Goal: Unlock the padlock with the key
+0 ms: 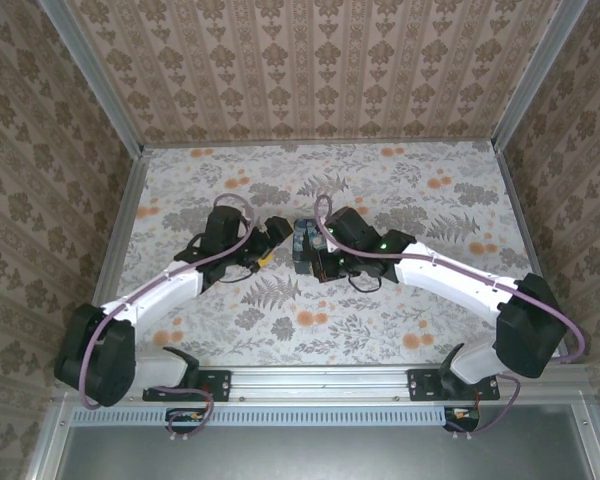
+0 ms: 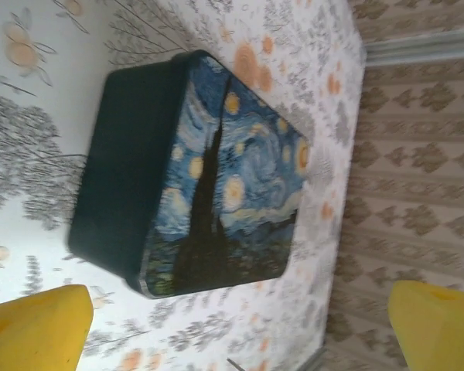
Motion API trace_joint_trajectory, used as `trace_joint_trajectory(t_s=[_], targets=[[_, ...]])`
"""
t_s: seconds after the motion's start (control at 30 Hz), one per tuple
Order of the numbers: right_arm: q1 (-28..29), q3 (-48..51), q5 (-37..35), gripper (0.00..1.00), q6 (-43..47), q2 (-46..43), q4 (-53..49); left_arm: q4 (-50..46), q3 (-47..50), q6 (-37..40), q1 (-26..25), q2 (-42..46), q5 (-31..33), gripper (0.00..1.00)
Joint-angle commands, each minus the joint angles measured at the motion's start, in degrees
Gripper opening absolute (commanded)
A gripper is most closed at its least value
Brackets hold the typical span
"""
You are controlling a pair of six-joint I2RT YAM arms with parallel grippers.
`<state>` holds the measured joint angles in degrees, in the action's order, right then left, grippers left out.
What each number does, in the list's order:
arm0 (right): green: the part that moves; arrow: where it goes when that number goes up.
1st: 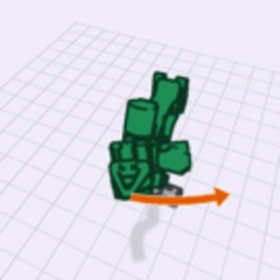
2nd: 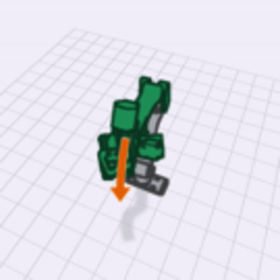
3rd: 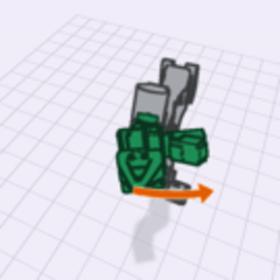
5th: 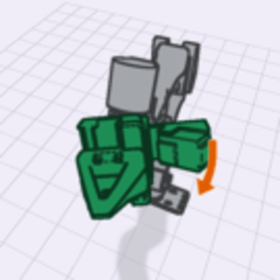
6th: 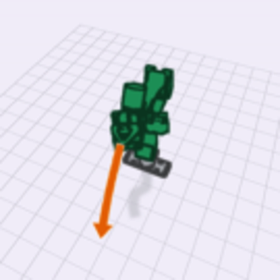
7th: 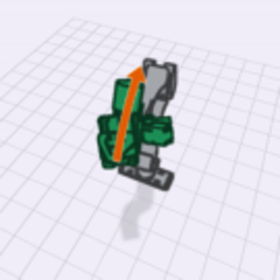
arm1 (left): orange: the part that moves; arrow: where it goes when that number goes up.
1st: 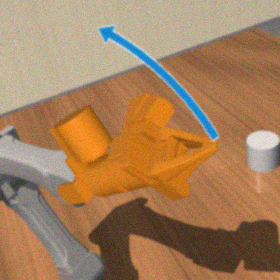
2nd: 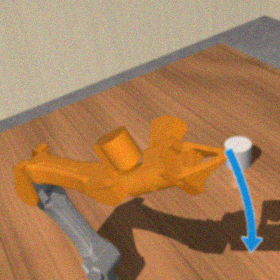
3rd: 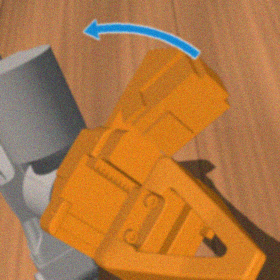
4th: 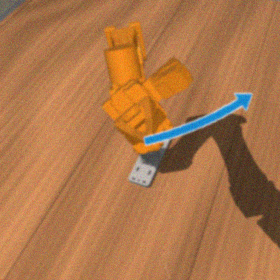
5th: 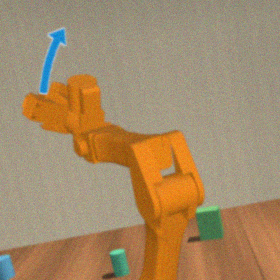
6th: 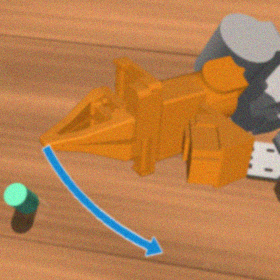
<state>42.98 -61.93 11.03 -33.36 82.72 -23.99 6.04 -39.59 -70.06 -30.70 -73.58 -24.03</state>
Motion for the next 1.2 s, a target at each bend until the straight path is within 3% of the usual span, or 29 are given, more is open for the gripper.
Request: trace_joint_trajectory(t_s=[0.0,0.17,0.63,1.17], targets=[[-0.9,-1.9,0.5,0.0,-4.3,-1.9,4.0,9.8,2.5,-11.8,-1.0,-1.0,0.8,0.99],[-1.8,-2.6,-0.7,0.0,-7.9,-2.4,8.0,19.1,5.1,-21.5,-2.1,-3.3,1.6,0.98],[-2.2,-5.9,0.3,0.0,-14.5,2.0,15.7,45.3,5.9,-36.7,-7.3,-14.4,7.9,0.91],[-2.4,-2.0,-0.3,0.0,-15.4,1.4,17.5,49.7,8.6,-37.9,-6.5,-13.6,10.9,0.92]])
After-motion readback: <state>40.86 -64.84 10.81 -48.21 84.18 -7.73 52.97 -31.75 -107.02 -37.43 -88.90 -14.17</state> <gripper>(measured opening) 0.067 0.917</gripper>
